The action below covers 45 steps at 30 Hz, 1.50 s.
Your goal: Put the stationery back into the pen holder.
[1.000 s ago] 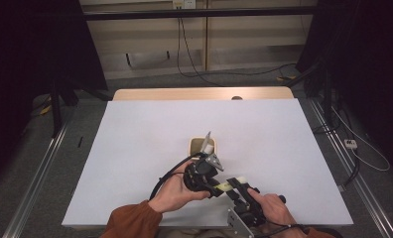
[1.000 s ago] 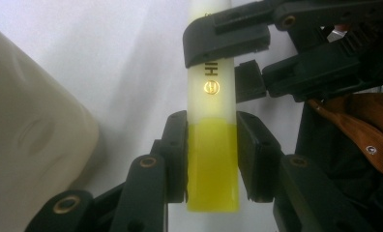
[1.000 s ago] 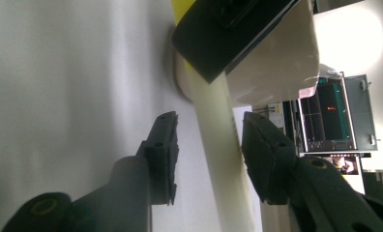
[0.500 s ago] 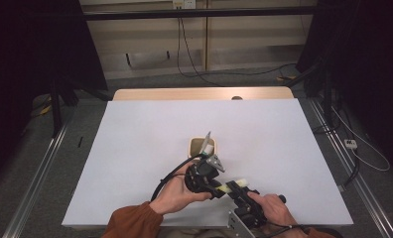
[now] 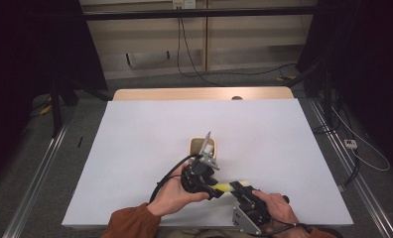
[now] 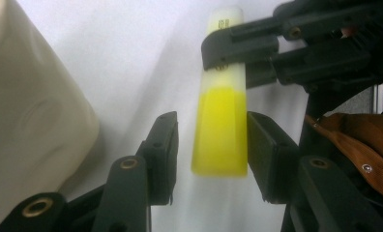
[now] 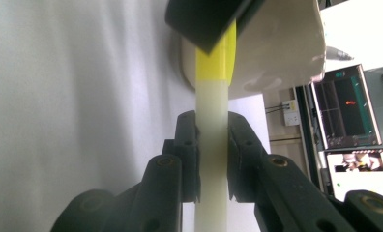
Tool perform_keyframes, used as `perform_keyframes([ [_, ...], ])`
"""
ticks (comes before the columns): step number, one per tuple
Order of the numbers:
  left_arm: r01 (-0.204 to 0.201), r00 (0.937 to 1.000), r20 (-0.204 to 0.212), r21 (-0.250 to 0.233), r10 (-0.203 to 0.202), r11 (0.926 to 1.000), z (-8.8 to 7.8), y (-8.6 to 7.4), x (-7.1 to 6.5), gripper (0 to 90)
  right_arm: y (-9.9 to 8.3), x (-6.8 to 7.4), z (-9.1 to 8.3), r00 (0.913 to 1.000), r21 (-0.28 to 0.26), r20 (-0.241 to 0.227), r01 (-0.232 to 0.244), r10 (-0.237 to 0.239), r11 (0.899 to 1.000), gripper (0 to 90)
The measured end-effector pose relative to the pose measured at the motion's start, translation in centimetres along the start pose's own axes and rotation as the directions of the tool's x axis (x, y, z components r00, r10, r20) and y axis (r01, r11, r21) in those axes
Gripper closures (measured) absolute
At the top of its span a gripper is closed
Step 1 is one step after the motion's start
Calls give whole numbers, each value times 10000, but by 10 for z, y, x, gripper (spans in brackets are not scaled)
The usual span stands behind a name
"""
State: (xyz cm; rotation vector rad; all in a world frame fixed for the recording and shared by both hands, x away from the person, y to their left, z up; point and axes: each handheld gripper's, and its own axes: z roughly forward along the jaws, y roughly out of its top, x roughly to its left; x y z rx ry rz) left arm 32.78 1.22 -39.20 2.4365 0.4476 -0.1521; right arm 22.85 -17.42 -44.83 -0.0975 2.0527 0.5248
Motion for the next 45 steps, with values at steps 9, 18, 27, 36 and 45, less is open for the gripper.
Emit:
perform_keyframes([
  [9,152,9992,-377,-354,-166,9993,-8,-10,-4,388,-15,-10,-1,9818,15,-336,-1872,1871,9823,777],
  [18,124,9971,-741,-413,-155,9991,-16,-28,-2,267,-25,-18,-2,9345,12,-560,-3520,3515,9360,777],
  [27,197,9937,-1089,-698,-273,9974,-25,-45,4,214,-29,-22,-2,8981,15,-798,-4338,4326,9010,777],
  [36,499,9899,-1269,-1113,-640,9925,-25,-67,9,144,-33,-28,-5,8416,-19,-924,-5345,5321,8452,777],
  [45,1112,9721,-1817,-2008,-1485,9733,-40,-88,25,57,-43,-35,-8,7254,-135,-1177,-6841,6782,7293,777],
])
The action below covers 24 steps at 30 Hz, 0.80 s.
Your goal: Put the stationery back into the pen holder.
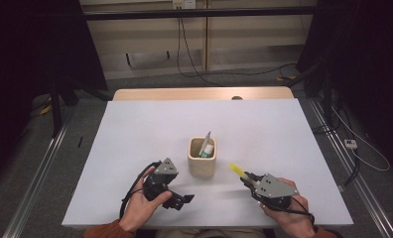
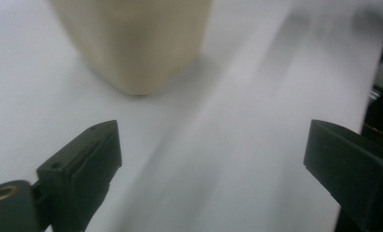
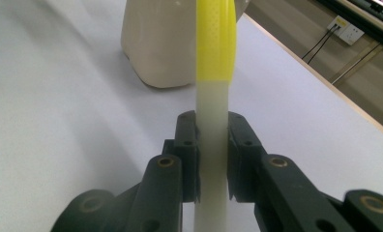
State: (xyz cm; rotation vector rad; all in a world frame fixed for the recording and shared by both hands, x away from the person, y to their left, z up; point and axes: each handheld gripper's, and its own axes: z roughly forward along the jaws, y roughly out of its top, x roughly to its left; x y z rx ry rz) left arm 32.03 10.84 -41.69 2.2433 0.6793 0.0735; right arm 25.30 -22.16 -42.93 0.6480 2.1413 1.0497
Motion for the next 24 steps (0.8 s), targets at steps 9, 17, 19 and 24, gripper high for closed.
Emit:
perform_keyframes([
  [9,291,9929,-1122,-891,-391,9956,-19,-14,19,58,1,-9,-3,9952,-358,-203,-963,957,9947,776],
  [17,608,9937,-846,-1406,-731,9882,-34,-30,30,59,3,-18,-4,9876,-709,-243,-1562,1549,9852,776],
  [19,455,9919,-1104,-1479,-622,9880,-37,-32,33,58,4,-19,-4,9858,-745,-317,-1667,1647,9832,776],
  [24,775,9781,-1741,-2053,-1144,9756,-46,-42,38,57,11,-23,-2,9790,-983,-475,-2020,1982,9744,776],
])
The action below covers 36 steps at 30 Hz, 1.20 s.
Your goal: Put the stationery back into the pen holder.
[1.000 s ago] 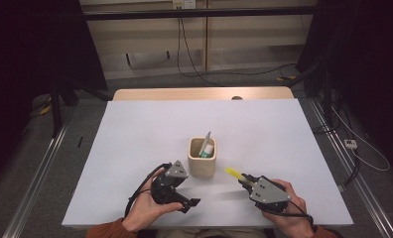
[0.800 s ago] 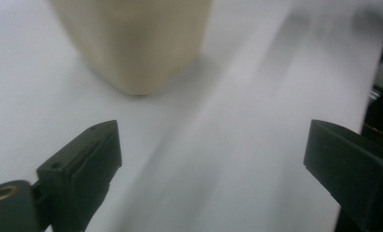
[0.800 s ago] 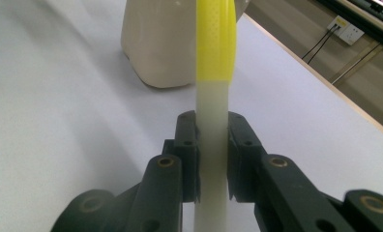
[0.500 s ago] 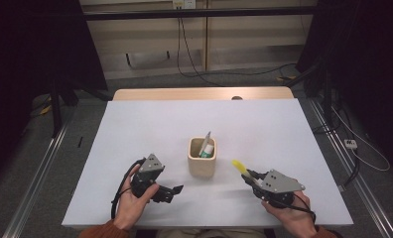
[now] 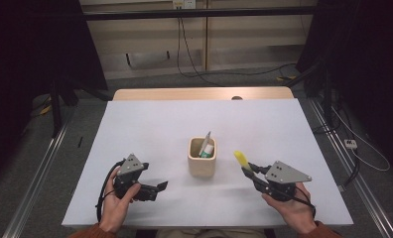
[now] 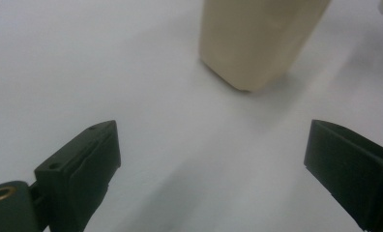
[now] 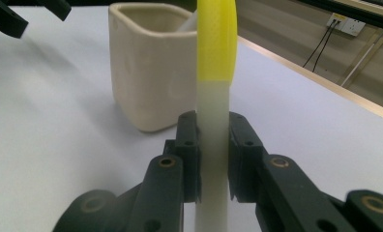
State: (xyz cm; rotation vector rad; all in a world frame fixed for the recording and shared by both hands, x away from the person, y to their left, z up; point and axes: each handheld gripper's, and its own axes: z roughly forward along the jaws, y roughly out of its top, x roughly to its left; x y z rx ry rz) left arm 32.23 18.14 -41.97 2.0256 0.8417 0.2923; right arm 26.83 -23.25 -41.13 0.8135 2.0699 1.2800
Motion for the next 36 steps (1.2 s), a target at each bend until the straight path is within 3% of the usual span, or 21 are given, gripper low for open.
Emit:
perform_keyframes([
  [3,-25,9997,-246,-201,20,9998,-5,-9,1,57,5,-2,2,9997,-221,-153,-187,184,9996,776],
  [7,377,9975,-586,-491,-405,9981,-12,-18,7,57,9,-3,6,9989,-303,-309,-372,363,9988,776],
  [10,-43,9960,-888,-778,-26,9970,-14,-19,10,50,12,-4,9,9970,-306,-405,-672,659,9973,776],
  [13,468,9977,-444,-988,-514,9940,-13,-20,13,49,13,-5,11,9956,-343,-401,-866,852,9957,776],
  [15,535,9972,-469,-1095,-589,9925,-13,-22,16,50,14,-6,12,9944,-376,-445,-976,959,9945,776],
  [18,1016,9947,-40,-1376,-1031,9853,-14,-25,19,49,18,-7,13,9925,-456,-517,-1130,1106,9925,776],
  [20,832,9956,-327,-1182,-876,9895,-14,-25,18,49,21,-8,14,9911,-498,-566,-1233,1205,9911,776],
  [23,949,9951,-143,-1252,-974,9876,-13,-24,19,49,24,-10,15,9886,-553,-680,-1385,1347,9888,776],
  [28,776,9968,-99,-993,-790,9920,-10,-24,19,49,31,-12,20,9835,-810,-879,-1652,1580,9829,776],
  [32,683,9975,-110,-883,-696,9937,-10,-24,18,53,37,-15,23,9776,-1331,-992,-1981,1858,9711,775],
  [36,638,9979,3,-905,-641,9938,-10,-24,17,60,42,-17,28,9741,-1379,-1087,-2122,1981,9674,776],
])
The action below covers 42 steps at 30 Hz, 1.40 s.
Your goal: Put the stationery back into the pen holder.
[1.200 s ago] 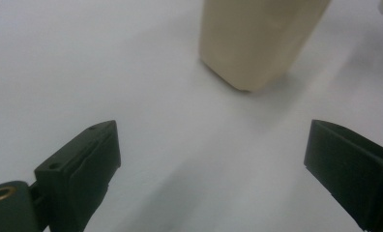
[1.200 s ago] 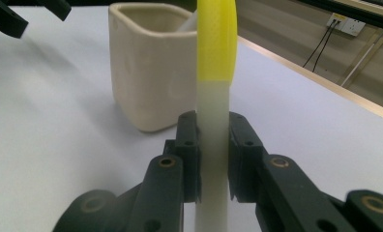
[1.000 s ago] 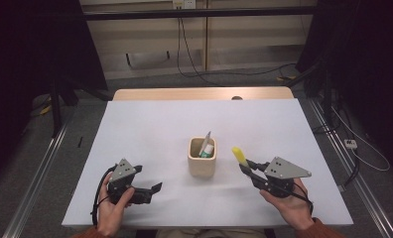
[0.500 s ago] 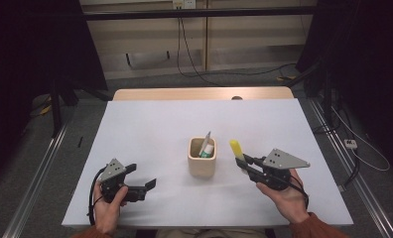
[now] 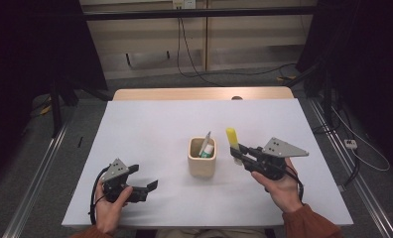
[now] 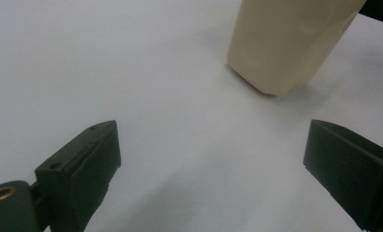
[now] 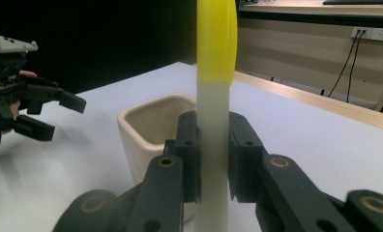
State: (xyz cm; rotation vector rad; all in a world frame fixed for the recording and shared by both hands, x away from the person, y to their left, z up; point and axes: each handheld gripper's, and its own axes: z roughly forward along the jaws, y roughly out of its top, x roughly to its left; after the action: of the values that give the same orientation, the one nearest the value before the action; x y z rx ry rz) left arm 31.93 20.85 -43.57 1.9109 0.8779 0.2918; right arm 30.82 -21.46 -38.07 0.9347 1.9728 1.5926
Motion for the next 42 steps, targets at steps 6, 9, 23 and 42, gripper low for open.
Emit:
perform_keyframes([
  [6,148,9999,-61,-60,-149,9999,-2,0,2,60,10,-1,5,9999,-344,-76,84,-87,9994,776],
  [9,164,9999,-52,-38,-164,9999,-1,0,1,60,15,-1,8,9999,-507,-143,86,-93,9987,775],
  [23,97,10000,4,43,-97,9999,-1,-1,1,60,29,9,28,9978,-947,-587,243,-300,9952,776],
  [42,68,10000,0,147,-68,9999,-1,-1,1,60,35,13,52,9963,-1302,-812,162,-270,9914,776],
])
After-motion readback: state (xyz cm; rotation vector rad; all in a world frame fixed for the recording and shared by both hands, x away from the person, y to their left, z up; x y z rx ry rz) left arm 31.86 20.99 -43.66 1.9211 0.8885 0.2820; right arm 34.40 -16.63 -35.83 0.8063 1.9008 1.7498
